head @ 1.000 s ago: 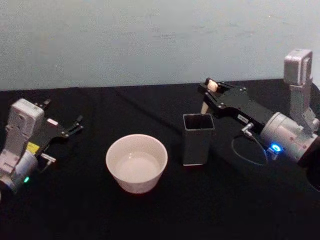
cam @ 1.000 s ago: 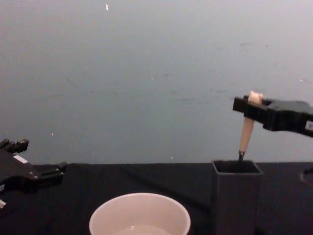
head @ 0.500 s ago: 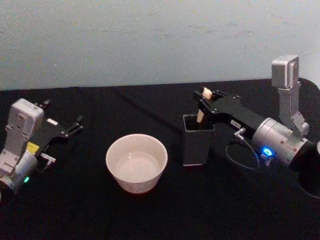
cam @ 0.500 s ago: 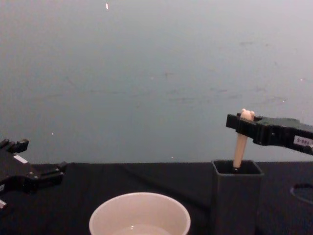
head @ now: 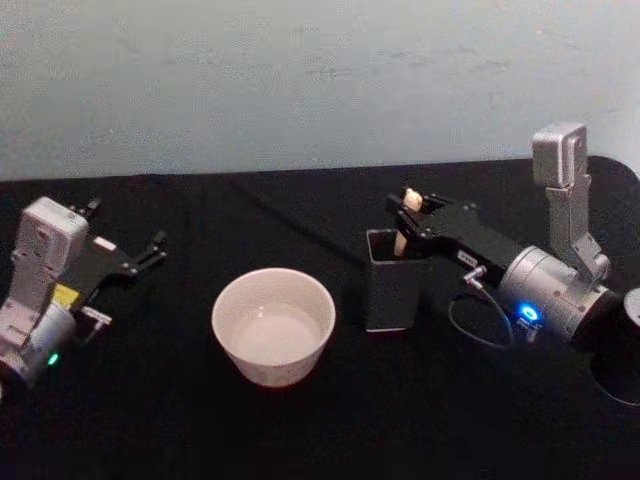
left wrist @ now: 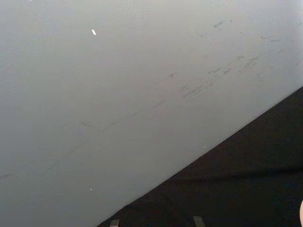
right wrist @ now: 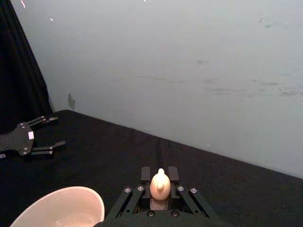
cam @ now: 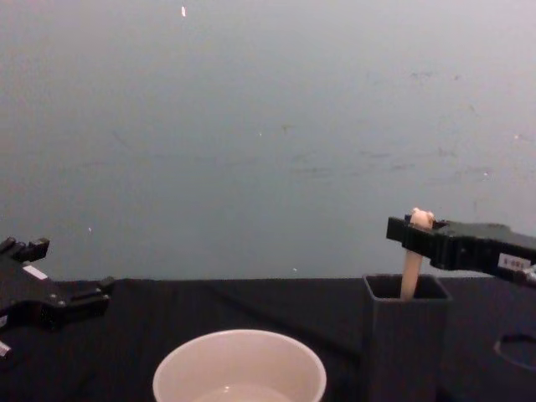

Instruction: Pick up the stirring spoon with one hand, stir inside the cup, then place it back in its original position.

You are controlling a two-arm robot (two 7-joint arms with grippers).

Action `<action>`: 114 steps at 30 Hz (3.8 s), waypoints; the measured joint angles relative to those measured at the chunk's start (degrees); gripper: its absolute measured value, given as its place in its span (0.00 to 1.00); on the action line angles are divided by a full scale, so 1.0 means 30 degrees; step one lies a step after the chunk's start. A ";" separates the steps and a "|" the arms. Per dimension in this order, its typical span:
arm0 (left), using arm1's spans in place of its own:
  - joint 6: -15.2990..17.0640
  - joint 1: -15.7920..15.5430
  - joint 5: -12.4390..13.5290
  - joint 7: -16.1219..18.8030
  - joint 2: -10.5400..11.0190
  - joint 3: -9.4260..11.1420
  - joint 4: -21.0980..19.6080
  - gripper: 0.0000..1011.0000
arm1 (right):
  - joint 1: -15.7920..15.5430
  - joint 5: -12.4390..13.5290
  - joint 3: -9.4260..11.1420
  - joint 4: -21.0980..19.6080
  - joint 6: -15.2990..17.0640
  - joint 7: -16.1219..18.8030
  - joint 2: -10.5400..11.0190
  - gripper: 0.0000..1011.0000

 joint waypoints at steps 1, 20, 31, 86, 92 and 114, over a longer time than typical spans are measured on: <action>0.0000 -0.0001 0.0000 0.0001 0.0000 0.0000 0.0000 0.99 | 0.0003 -0.0031 -0.0007 0.0037 -0.0003 -0.0006 -0.0018 0.21; 0.0000 0.0000 0.0000 0.0001 0.0001 0.0001 0.0000 0.99 | -0.0087 -0.0621 -0.0032 0.0170 -0.0062 -0.0171 -0.0111 0.21; -0.0001 0.0000 0.0000 0.0000 0.0000 0.0000 0.0000 0.99 | -0.0085 -0.0553 -0.0023 0.0170 -0.0064 -0.0151 -0.0097 0.21; 0.0000 0.0000 0.0000 0.0001 0.0000 -0.0001 0.0000 0.99 | -0.0027 -0.2681 0.2176 0.0340 -0.3406 -0.3151 -0.0992 0.99; 0.0000 0.0001 0.0000 0.0000 0.0000 0.0000 0.0000 0.99 | -0.0077 -0.4207 0.2011 0.1763 -0.3375 -0.3902 -0.1143 0.99; 0.0000 0.0000 0.0000 0.0000 0.0000 -0.0001 0.0000 0.99 | -0.0143 -0.5477 0.1771 0.3632 -0.2107 -0.4005 -0.1832 0.99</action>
